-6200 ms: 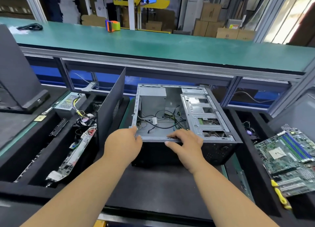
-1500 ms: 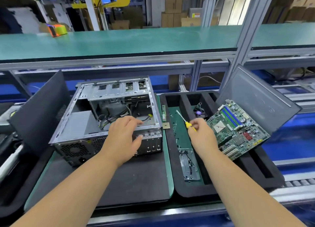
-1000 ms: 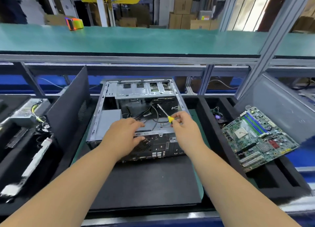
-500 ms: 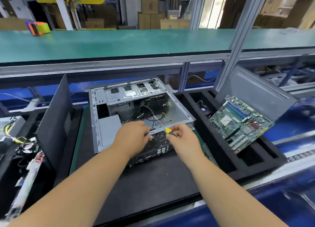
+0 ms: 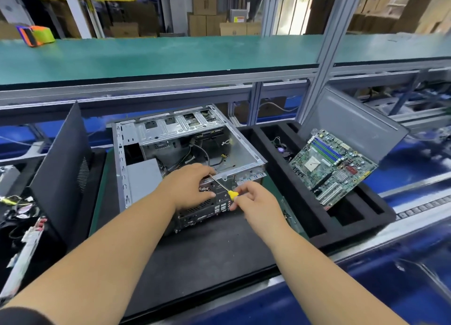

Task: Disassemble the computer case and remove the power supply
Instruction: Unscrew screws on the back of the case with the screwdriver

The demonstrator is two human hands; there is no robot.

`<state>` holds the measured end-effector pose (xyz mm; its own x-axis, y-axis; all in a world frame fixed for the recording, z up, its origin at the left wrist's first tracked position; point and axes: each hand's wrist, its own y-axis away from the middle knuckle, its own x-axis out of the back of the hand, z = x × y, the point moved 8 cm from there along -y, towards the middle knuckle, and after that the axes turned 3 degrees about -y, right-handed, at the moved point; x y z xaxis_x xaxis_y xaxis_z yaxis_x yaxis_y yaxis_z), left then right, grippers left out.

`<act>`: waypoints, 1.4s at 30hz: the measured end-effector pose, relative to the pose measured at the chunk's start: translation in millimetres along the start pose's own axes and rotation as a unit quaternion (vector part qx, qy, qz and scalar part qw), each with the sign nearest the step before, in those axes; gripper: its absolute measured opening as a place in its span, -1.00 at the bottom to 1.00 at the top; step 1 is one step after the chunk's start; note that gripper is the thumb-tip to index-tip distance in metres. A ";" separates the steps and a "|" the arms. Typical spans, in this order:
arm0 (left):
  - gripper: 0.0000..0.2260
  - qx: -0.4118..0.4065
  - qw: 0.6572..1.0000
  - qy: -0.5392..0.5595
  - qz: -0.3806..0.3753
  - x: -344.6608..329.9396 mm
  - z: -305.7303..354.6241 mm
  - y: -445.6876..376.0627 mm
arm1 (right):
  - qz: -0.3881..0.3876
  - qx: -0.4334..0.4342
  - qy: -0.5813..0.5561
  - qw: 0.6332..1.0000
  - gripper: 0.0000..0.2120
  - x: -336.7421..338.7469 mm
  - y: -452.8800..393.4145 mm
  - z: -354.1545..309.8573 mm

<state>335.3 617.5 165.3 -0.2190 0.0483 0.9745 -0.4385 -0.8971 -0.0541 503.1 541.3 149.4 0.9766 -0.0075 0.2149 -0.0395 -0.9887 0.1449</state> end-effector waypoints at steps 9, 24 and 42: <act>-0.66 0.033 0.996 0.052 0.065 8.0 -6.9 9.8 | 0.023 -0.003 0.002 1.000 -0.92 -5.4 15.7 8.4; -0.60 0.071 0.995 0.019 0.073 5.5 -12.3 8.9 | 0.051 -0.038 0.005 0.998 -0.95 -7.5 21.6 14.2; -0.59 0.080 0.994 0.037 0.072 5.7 -14.9 8.2 | -0.059 -0.273 -0.363 0.889 -0.75 -51.2 36.4 29.3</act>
<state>317.5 617.0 167.2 -0.3347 -0.0585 0.9405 -0.2559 -0.9549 -0.1504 457.8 501.3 115.3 0.8522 -0.2002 -0.4833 0.1682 -0.7699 0.6156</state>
